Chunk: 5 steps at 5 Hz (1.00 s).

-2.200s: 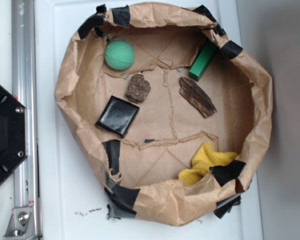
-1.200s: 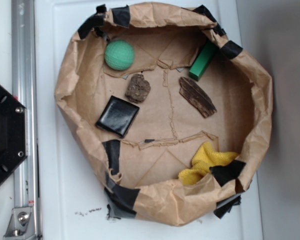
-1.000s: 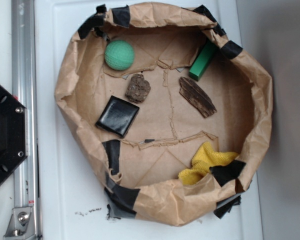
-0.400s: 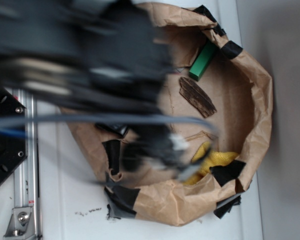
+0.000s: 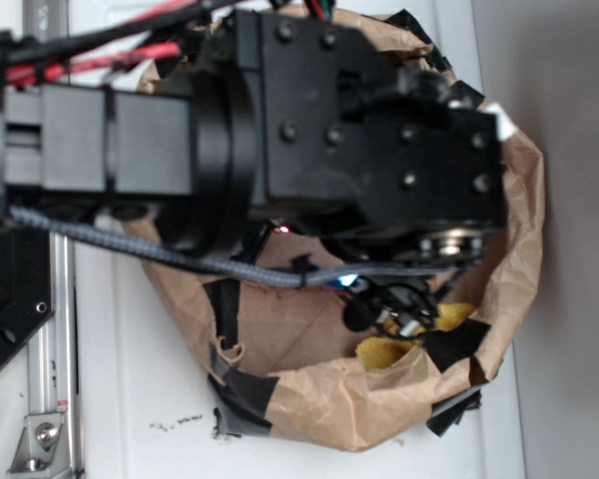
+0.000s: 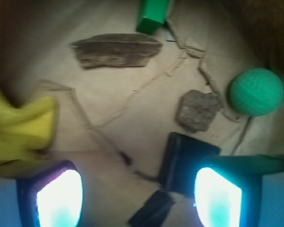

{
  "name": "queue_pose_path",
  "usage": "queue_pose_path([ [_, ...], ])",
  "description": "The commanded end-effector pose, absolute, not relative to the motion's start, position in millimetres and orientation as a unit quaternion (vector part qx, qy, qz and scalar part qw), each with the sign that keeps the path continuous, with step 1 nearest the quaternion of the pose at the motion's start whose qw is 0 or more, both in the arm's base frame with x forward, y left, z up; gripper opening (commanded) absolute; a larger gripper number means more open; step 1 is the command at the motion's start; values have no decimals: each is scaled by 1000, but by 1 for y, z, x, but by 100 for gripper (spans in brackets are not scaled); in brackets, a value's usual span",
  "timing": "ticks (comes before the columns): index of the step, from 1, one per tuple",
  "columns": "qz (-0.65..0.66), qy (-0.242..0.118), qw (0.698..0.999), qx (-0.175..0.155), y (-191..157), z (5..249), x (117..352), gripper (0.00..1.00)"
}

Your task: Grab the black box.

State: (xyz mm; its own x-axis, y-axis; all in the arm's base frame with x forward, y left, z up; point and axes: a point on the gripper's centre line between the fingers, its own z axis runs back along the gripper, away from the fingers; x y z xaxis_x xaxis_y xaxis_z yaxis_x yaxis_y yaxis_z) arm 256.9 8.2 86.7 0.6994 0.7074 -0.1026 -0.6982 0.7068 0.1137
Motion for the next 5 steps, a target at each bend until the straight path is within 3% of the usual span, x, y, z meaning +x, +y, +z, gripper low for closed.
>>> queue_pose_path([
  [1,378,-19,925,46,66,106,187,100],
  [2,378,-4,925,18,78,90,196,100],
  [5,378,-4,925,18,78,90,196,100],
])
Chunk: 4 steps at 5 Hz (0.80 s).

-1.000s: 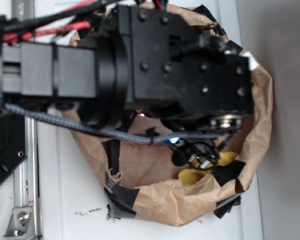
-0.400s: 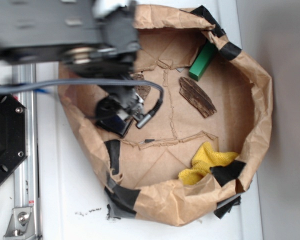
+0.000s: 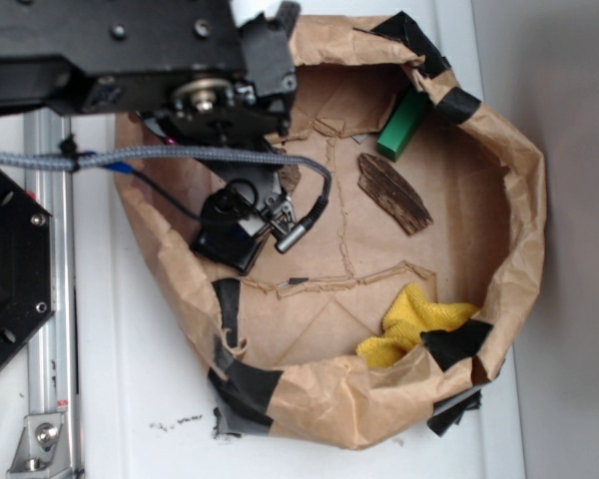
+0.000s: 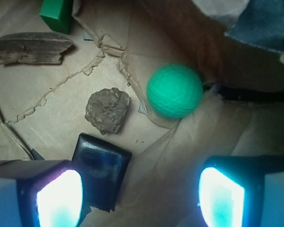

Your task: Grab the black box.

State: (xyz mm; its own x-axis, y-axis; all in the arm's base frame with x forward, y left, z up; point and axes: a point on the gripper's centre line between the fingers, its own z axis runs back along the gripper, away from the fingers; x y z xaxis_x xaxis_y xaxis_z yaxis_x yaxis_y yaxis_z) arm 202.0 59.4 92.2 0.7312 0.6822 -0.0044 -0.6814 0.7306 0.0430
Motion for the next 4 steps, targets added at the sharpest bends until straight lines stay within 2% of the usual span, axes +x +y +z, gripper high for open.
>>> queue_pose_path([
  [1,378,-4,925,18,78,90,196,100],
  [2,346,-28,938,1,65,60,216,100],
  [3,355,-38,934,15,52,53,228,100],
  [4,353,-46,934,26,43,60,237,100],
])
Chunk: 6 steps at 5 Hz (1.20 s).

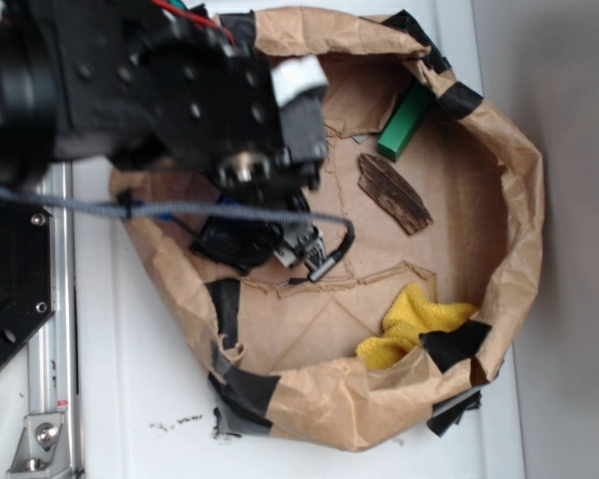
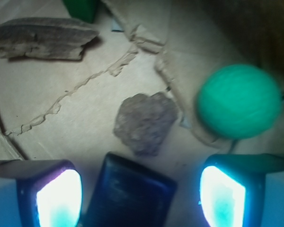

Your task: Grab the black box.

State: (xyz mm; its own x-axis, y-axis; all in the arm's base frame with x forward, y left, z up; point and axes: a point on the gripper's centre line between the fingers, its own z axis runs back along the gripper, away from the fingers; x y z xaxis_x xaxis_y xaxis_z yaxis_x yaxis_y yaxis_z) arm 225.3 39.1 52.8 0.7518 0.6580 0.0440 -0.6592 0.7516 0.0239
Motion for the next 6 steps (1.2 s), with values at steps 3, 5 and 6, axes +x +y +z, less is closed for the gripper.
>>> queue_pose_path([
  [3,363,-44,930,40,49,39,220,100],
  [5,351,-24,936,19,53,21,197,100],
  [6,352,-32,935,14,58,30,182,100],
])
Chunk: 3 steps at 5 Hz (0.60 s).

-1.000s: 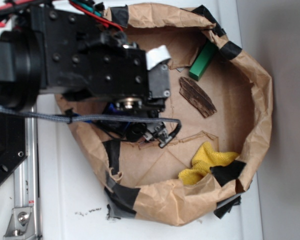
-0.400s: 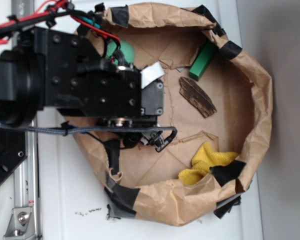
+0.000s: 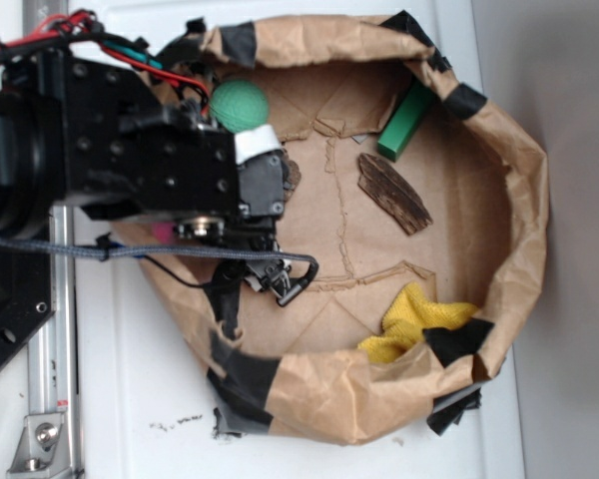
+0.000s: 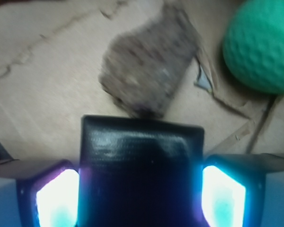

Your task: Grab the black box.

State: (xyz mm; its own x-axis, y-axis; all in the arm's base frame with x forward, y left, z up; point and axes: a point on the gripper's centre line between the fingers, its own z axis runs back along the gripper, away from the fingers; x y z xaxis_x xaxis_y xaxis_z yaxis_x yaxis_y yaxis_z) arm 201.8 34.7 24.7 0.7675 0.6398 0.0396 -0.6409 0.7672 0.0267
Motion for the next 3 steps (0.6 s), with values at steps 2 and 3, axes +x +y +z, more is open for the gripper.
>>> queue_pose_path([
  [2,351,-5,936,15,55,15,198,100],
  [3,342,-6,939,23,56,15,207,100],
])
